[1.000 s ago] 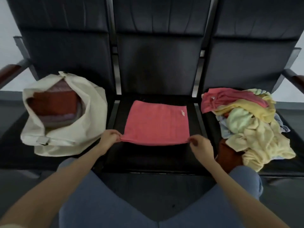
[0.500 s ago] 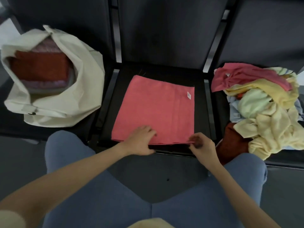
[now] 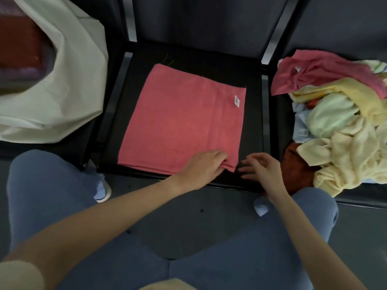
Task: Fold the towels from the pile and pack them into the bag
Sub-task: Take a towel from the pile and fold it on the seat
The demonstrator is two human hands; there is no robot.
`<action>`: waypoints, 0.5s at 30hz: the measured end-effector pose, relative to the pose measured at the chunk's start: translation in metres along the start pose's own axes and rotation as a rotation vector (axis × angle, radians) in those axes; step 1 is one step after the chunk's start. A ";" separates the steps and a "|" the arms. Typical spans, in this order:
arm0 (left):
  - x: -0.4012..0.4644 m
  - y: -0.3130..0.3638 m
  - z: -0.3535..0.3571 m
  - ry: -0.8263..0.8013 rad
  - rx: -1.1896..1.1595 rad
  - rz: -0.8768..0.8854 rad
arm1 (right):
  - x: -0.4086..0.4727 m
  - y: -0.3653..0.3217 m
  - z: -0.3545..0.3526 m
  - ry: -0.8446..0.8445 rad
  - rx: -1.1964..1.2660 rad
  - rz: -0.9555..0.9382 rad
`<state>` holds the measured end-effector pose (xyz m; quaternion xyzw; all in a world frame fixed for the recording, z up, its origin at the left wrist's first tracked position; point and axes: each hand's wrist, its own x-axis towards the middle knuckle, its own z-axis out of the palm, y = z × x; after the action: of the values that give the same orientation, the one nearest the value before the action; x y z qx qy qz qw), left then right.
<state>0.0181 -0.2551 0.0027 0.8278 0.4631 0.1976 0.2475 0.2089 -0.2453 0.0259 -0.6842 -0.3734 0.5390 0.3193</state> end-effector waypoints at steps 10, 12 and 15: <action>0.006 0.014 -0.037 -0.050 -0.217 -0.183 | 0.124 -0.059 0.041 0.077 -0.166 -0.006; 0.005 0.011 -0.044 -0.115 -0.299 -0.238 | 0.160 -0.070 0.048 0.151 -0.161 0.010; 0.001 0.008 -0.054 -0.172 -0.405 -0.303 | 0.203 -0.079 0.054 0.198 -0.169 -0.004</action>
<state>-0.0057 -0.2455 0.0509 0.6965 0.5098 0.1758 0.4735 0.1718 -0.0292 -0.0206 -0.7580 -0.3854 0.4347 0.2967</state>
